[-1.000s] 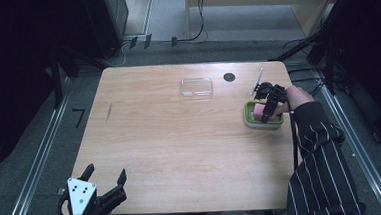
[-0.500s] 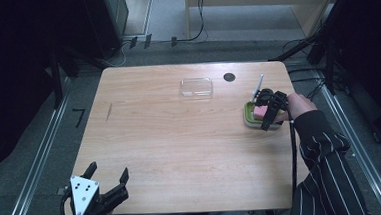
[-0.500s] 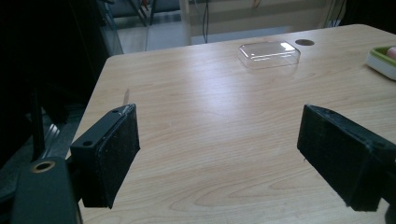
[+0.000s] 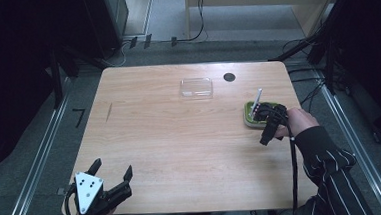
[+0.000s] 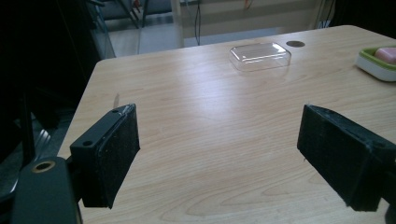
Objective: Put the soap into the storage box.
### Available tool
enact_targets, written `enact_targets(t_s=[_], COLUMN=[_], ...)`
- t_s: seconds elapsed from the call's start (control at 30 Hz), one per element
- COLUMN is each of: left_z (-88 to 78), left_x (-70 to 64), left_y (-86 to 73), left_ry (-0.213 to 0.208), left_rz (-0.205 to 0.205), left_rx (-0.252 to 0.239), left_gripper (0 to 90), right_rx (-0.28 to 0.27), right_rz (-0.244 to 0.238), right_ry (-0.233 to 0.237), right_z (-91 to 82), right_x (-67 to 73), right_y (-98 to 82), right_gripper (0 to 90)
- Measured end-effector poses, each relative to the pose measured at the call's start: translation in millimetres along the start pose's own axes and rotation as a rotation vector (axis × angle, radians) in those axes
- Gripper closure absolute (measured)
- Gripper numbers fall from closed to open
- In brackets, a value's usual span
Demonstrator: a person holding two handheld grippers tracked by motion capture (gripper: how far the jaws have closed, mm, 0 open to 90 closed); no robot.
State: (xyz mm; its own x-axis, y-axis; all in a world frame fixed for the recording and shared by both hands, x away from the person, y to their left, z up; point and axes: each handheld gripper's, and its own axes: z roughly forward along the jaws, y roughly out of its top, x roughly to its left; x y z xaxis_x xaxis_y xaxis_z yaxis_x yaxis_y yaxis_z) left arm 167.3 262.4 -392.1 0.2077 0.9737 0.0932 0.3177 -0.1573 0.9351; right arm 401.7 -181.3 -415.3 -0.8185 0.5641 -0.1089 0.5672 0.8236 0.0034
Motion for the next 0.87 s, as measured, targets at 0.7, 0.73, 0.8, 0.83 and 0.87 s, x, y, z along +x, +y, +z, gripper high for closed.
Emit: enact_targets(t_s=[0.7, 0.73, 0.8, 0.83, 0.87], left_z=[11.5, 12.0, 13.1, 13.7, 14.2], left_x=[-6.1, -6.3, -6.9, -7.2, -7.4], left_y=[4.5, 4.7, 5.2, 5.3, 5.5], left_ry=[-0.043, -0.045, -0.049, -0.049, -0.050], left_rz=[0.013, 0.015, 0.015, 0.014, 0.015], left_rx=[-0.009, -0.009, -0.009, -0.009, -0.008], left_gripper=[13.4, 13.4, 13.4, 13.3, 13.4], right_rx=[-0.024, -0.032, -0.051, -0.067, -0.087], right_rz=[-0.013, -0.014, -0.006, -0.009, -0.001], right_ry=[-0.018, -0.017, -0.031, -0.037, -0.051], right_z=[16.7, 17.6, 17.4, 17.1, 17.0], right_x=[63.4, 66.2, 71.5, 73.6, 76.6], right_y=[-29.7, -31.3, -34.9, -36.9, -38.6], right_gripper=[7.7, 7.7, 7.7, 7.7, 7.7])
